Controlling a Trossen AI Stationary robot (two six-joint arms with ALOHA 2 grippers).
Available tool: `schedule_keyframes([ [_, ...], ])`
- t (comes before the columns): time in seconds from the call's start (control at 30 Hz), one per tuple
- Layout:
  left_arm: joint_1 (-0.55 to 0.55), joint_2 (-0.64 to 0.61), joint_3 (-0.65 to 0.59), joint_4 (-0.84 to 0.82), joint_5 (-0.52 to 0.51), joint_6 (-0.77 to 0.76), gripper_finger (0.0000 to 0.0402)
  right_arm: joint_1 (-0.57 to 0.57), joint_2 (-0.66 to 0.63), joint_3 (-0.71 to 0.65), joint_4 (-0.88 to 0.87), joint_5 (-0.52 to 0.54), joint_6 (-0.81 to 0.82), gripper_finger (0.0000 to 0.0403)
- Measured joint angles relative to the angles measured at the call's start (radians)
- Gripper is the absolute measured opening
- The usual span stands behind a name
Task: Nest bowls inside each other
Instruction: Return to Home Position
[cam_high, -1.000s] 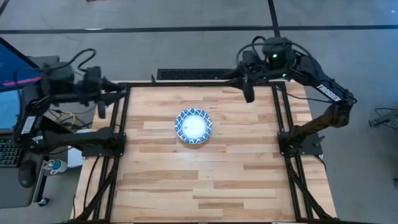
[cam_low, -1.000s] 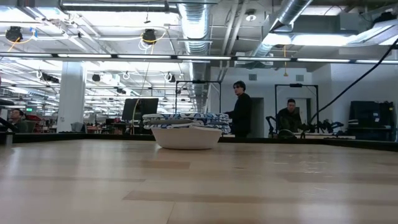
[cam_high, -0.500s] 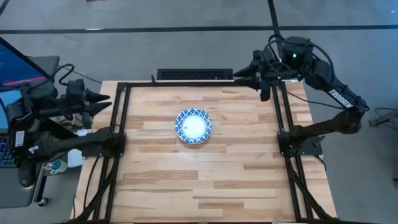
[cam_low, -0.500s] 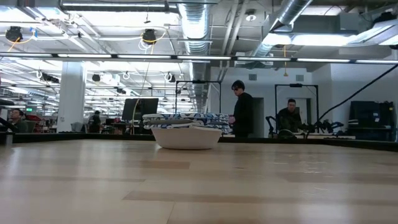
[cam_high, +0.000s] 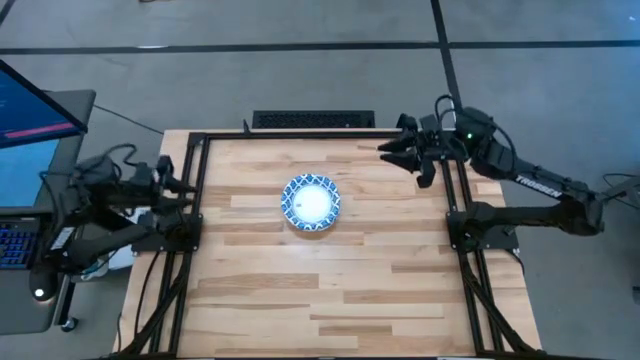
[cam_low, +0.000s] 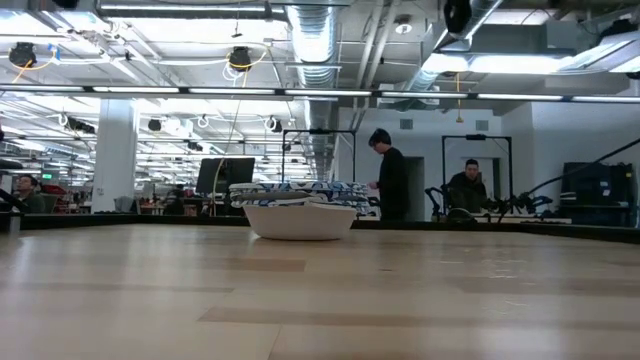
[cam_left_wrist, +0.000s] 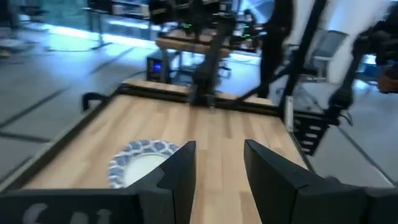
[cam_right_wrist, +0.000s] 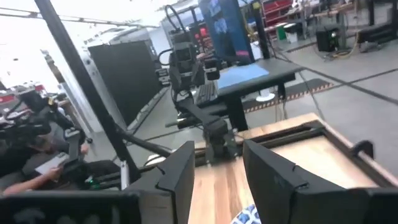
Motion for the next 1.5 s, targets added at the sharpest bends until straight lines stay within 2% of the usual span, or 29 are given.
schedule_keyframes([
  [0.1, 0.0, -0.055, -0.116, 0.102, 0.118, -0.001, 0.0125, 0.002, -0.024, -0.08, 0.079, -0.053, 0.001, 0.0159],
  [0.2, 0.0, -0.111, -0.24, 0.293, 0.23, -0.022, 0.0125, 0.003, -0.039, -0.162, 0.248, -0.124, 0.003, 0.0159],
  [0.37, 0.0, -0.206, -0.427, 0.484, 0.265, -0.114, 0.0125, -0.001, -0.066, -0.295, 0.437, -0.153, 0.037, 0.0159],
  [0.47, 0.001, -0.199, -0.494, 0.516, 0.334, -0.169, 0.0125, 0.001, -0.085, -0.379, 0.501, -0.154, 0.066, 0.0159],
  [0.57, 0.0, -0.196, -0.535, 0.584, 0.35, -0.174, 0.0125, 0.0, -0.098, -0.463, 0.605, -0.152, 0.092, 0.0159],
  [0.63, 0.0, -0.204, -0.552, 0.61, 0.337, -0.148, 0.0125, -0.001, -0.106, -0.519, 0.695, -0.147, 0.114, 0.0159],
  [0.8, 0.0, -0.203, -0.55, 0.627, 0.231, -0.082, 0.0125, -0.009, -0.109, -0.627, 0.887, -0.123, 0.153, 0.0159],
  [1.1, -0.001, -0.203, -0.551, 0.625, 0.19, -0.062, 0.0125, -0.007, -0.107, -0.694, 0.895, -0.069, 0.183, 0.0159],
  [1.33, -0.047, -0.203, -0.551, 0.752, 0.168, -0.123, 0.0125, -0.016, -0.107, -0.694, 0.939, -0.068, 0.173, 0.0159],
  [1.5, -0.089, -0.195, -0.551, 0.728, 0.078, -0.146, 0.0125, -0.06, -0.107, -0.694, 0.939, -0.061, 0.178, 0.0159],
])
